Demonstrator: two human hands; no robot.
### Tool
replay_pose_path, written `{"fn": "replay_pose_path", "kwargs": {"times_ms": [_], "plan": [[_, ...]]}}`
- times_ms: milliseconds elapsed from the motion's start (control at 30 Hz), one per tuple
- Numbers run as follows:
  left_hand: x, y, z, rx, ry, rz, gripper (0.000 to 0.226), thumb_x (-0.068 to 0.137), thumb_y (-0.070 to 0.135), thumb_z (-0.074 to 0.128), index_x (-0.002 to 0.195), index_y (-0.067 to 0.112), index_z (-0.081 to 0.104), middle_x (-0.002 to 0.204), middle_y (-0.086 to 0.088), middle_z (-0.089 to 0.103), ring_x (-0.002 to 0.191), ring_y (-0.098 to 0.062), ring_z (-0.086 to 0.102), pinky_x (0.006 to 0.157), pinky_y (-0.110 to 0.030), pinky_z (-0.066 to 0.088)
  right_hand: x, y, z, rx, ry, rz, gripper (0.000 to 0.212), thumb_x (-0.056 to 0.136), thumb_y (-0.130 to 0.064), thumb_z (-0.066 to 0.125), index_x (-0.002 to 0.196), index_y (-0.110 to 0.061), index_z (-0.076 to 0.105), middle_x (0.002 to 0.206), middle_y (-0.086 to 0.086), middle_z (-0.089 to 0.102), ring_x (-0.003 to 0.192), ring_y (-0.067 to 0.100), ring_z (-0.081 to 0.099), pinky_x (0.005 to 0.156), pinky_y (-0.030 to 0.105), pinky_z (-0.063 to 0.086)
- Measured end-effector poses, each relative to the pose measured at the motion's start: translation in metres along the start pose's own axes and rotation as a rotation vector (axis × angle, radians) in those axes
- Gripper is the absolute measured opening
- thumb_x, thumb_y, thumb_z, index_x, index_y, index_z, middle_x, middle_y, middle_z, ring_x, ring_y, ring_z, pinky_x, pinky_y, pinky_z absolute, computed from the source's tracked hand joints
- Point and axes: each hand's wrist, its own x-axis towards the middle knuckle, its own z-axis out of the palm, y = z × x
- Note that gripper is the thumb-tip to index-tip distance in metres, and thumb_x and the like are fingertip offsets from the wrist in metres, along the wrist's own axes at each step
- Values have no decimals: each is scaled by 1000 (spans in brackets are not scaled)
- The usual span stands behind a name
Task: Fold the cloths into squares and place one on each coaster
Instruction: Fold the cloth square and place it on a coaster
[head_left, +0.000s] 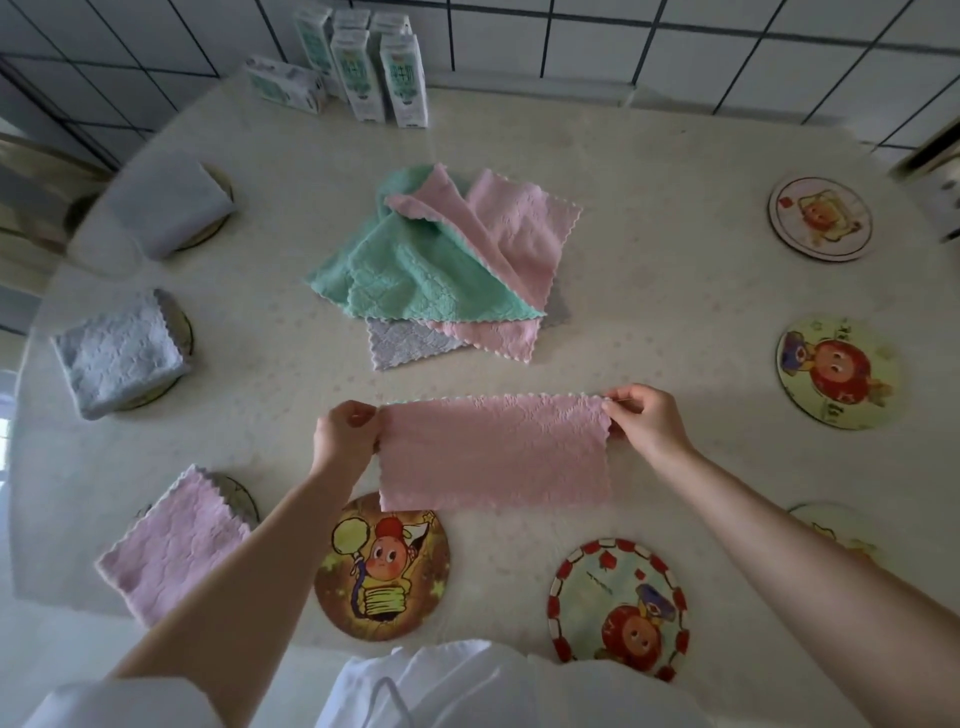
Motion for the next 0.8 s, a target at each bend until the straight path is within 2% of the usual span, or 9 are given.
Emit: {"fn": "replay_pose_path", "kwargs": {"times_ms": [100,200,300,400,467,533,633,733,800], "plan": [[4,2,0,19,0,5,9,85,20,70,81,14,65,76,-9,70,78,-33,69,73,-47,59,3,2,1,0,0,20,20,83,-6,67,72,-22,62,83,9,69,70,17,63,75,37,57],[8,3,1,38,6,-12,12,84,24,71,83,14,66,77,-7,70,75,-30,69,72,-45,60,7,2,2,-4,0,44,15,80,-12,71,72,-22,64,80,7,69,78,27,67,80,50,56],[10,4,2,108,41,-32,16,85,27,70,88,11,66,75,-8,70,71,-27,69,70,-41,60,10,2,5,-54,32,37,7,80,-16,70,75,-18,66,79,6,70,80,30,68,79,49,56],[2,6,3,177,94,1,15,90,21,62,96,7,64,82,-8,70,68,-22,67,57,-29,54,8,-4,5,-124,81,12,3,81,-16,68,82,-14,67,86,7,70,84,26,67,82,41,54],[-11,3,5,305,148,159,12,91,16,57,99,8,61,94,-6,66,76,-18,61,61,-24,47,3,-9,4,-171,123,-27,9,82,-14,66,90,-11,66,94,8,68,84,20,62,80,30,49],[-29,-8,9,479,174,508,13,89,8,58,102,7,61,102,-4,60,90,-17,55,75,-27,48,-9,-12,4,-249,152,-151,15,83,-10,65,98,-9,63,102,9,61,82,16,56,73,18,40],[-56,-32,18,619,8,1021,21,86,0,56,104,9,63,111,-1,60,105,-15,55,89,-34,51,-44,-16,10,-360,55,-404,20,87,-7,60,107,-9,59,107,5,54,89,12,54,76,10,38],[-77,-56,29,736,-173,1161,39,88,8,48,126,11,59,137,-7,53,132,-22,45,109,-41,38,-83,-8,24,-550,-160,-653,30,90,-6,53,119,-11,55,118,1,53,109,11,50,96,20,41],[-87,-67,35,827,-215,1161,50,86,13,48,136,10,51,145,-9,45,138,-24,36,113,-42,32,-102,5,36,-661,-253,-821,42,89,1,52,129,-11,51,129,3,52,121,15,47,107,28,38]]}}
